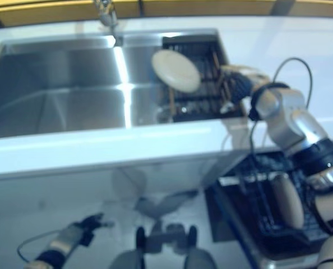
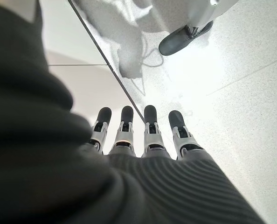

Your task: Take plates into dishwasher

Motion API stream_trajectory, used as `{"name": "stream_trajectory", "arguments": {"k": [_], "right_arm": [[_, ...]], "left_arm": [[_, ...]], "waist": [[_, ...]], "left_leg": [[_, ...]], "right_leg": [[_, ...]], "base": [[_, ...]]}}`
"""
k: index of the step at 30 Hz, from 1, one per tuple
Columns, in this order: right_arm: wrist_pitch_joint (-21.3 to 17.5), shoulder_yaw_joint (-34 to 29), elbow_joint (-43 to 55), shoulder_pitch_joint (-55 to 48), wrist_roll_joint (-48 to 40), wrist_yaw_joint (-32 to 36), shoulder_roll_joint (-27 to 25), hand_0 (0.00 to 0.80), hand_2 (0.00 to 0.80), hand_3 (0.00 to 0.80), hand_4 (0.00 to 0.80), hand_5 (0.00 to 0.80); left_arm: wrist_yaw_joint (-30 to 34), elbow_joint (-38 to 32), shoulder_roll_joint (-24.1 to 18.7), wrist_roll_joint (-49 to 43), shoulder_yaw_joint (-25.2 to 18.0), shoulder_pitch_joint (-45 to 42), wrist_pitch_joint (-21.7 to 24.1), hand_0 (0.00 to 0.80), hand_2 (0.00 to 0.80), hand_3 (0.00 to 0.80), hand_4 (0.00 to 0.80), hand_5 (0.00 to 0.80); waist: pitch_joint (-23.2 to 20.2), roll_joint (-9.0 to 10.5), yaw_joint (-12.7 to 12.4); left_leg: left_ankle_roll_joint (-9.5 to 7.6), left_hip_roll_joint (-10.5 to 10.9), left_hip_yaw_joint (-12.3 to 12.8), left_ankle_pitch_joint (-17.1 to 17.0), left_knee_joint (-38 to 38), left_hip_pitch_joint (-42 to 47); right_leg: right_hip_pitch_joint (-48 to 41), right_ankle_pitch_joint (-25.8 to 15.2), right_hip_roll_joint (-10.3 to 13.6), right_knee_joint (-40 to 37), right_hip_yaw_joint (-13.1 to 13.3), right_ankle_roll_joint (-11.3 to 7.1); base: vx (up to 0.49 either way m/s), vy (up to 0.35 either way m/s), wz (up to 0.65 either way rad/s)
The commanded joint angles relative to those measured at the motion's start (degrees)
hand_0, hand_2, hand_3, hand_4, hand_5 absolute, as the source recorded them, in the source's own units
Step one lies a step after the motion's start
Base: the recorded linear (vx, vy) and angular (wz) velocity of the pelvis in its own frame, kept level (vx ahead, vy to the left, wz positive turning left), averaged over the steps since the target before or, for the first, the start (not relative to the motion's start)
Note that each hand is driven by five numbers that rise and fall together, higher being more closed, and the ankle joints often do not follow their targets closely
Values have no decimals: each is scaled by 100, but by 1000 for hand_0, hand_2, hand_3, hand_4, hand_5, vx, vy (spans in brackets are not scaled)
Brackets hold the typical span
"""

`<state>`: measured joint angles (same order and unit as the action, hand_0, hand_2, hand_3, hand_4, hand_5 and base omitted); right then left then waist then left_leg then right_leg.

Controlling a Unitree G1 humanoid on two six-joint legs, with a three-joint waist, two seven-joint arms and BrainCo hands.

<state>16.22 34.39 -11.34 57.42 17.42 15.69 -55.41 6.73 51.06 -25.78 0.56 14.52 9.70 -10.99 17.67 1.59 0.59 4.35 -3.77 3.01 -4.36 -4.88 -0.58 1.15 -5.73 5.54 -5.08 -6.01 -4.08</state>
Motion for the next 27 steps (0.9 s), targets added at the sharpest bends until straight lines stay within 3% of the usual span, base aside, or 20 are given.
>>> {"name": "stream_trajectory", "arguments": {"k": [1,27], "right_arm": [[90,-99,237,467,275,-241,-117,0,0,0,0,0],[370,407,255,1318,663,-560,141,0,0,0,0,0]], "left_arm": [[-18,214,-102,229,170,317,-38,0,0,0,0,0],[-333,225,78,362,234,315,-50,0,0,0,0,0]], "waist": [[-76,79,-77],[14,179,-382]], "left_leg": [[-121,100,79,273,-12,224],[-121,132,-103,191,-12,43]], "right_leg": [[-51,-12,169,8,129,-400],[-27,14,152,8,-29,-390]], "base": [[0,0,0],[-3,1,2]]}}
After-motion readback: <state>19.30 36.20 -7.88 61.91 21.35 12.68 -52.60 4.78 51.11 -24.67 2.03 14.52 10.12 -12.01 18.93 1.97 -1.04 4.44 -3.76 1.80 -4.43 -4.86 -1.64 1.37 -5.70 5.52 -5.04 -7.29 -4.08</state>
